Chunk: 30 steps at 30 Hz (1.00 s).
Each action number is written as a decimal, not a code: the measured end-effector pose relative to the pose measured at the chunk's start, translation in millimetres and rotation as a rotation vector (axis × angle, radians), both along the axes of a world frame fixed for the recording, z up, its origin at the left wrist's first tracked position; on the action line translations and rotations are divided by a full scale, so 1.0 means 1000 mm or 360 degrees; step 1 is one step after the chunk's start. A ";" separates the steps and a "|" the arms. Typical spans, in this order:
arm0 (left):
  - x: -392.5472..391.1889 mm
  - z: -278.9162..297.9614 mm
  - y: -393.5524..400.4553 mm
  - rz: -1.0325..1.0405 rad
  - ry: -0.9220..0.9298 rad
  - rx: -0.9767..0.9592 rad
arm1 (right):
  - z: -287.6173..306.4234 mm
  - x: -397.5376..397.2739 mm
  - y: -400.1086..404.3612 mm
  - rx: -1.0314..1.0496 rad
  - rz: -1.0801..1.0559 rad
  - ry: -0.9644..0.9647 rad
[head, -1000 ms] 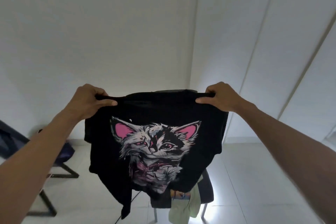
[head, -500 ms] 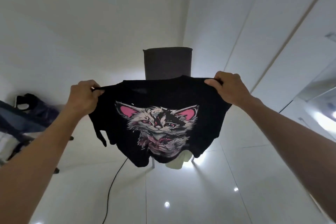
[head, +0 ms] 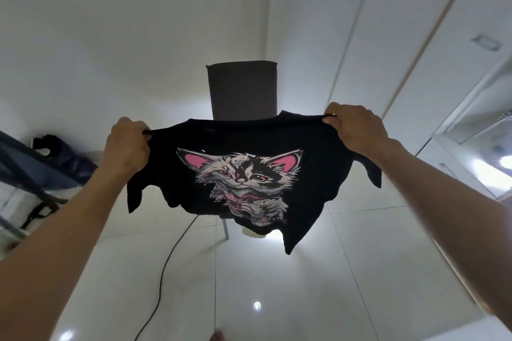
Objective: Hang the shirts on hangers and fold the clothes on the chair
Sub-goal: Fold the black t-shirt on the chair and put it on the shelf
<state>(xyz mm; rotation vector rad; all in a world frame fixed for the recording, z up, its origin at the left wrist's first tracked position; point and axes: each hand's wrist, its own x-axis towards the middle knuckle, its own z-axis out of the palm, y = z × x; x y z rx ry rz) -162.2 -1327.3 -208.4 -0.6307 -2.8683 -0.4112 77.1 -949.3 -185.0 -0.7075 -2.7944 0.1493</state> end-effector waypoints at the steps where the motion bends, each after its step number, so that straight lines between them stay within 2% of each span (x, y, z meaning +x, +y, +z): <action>1: 0.015 -0.001 -0.001 0.0043 0.0046 -0.0012 | -0.004 0.008 0.000 0.0002 -0.0012 -0.0006; 4: 0.066 -0.013 -0.002 0.0137 0.0200 -0.0204 | -0.024 0.041 -0.003 0.0048 -0.0047 -0.0005; 6: 0.094 -0.021 0.001 0.0257 0.0061 -0.0178 | -0.039 0.056 -0.003 0.0055 -0.0093 -0.0084; 8: 0.118 -0.031 0.006 0.0442 -0.0131 -0.0046 | -0.054 0.066 -0.007 -0.0123 -0.0247 -0.0190; 12: 0.135 -0.059 0.009 0.0498 -0.0530 0.0300 | -0.069 0.072 -0.018 -0.1261 -0.0500 -0.0047; 14: 0.135 -0.071 0.014 0.0533 -0.0543 0.0371 | -0.070 0.073 -0.020 -0.1979 -0.0510 -0.0070; 15: 0.135 -0.075 0.018 0.0566 -0.0504 0.0423 | -0.070 0.073 -0.021 -0.2327 -0.0549 0.0020; 16: 0.134 -0.078 0.022 0.0589 -0.0467 0.0476 | -0.075 0.071 -0.020 -0.2453 -0.0633 0.0166; 17: 0.132 -0.082 0.028 0.0601 -0.0456 0.0527 | -0.082 0.067 -0.017 -0.2436 -0.0693 0.0297; 19: 0.123 -0.089 0.039 0.0621 -0.0467 0.0563 | -0.099 0.055 -0.010 -0.2149 -0.0853 0.0497; 21: 0.108 -0.098 0.049 0.0611 -0.0481 0.0565 | -0.122 0.040 0.005 -0.2273 -0.0874 0.0575; 22: 0.095 -0.106 0.056 0.0609 -0.0491 0.0562 | -0.130 0.028 0.011 -0.2359 -0.0842 0.0573; 25: 0.061 -0.126 0.079 0.0588 -0.0562 0.0529 | -0.156 -0.011 0.035 -0.2244 -0.0899 0.0533; 27: 0.024 -0.148 0.098 0.0625 -0.0627 0.0539 | -0.173 -0.045 0.049 -0.2044 -0.0960 0.0575; 30: -0.032 -0.186 0.127 0.0595 -0.0747 0.0507 | -0.202 -0.100 0.072 -0.1798 -0.0965 0.0384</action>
